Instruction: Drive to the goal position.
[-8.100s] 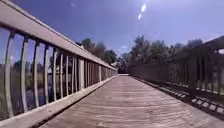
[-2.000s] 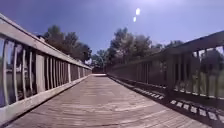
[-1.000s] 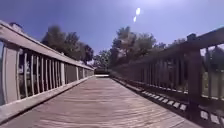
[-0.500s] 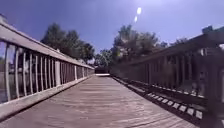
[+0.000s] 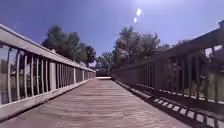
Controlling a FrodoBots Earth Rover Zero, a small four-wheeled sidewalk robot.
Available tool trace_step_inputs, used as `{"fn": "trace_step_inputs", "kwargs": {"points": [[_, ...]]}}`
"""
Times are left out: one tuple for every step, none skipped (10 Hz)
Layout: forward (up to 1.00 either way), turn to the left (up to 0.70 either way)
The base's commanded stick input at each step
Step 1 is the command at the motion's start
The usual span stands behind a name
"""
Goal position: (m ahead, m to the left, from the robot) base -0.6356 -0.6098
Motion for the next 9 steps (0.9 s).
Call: {"fn": "trace_step_inputs", "kwargs": {"points": [[0.7,0.0],[0.7,0.0],[0.7,0.0],[0.7,0.0],[0.7,0.0],[0.7,0.0],[0.7,0.0],[0.7,0.0],[0.7,0.0]]}}
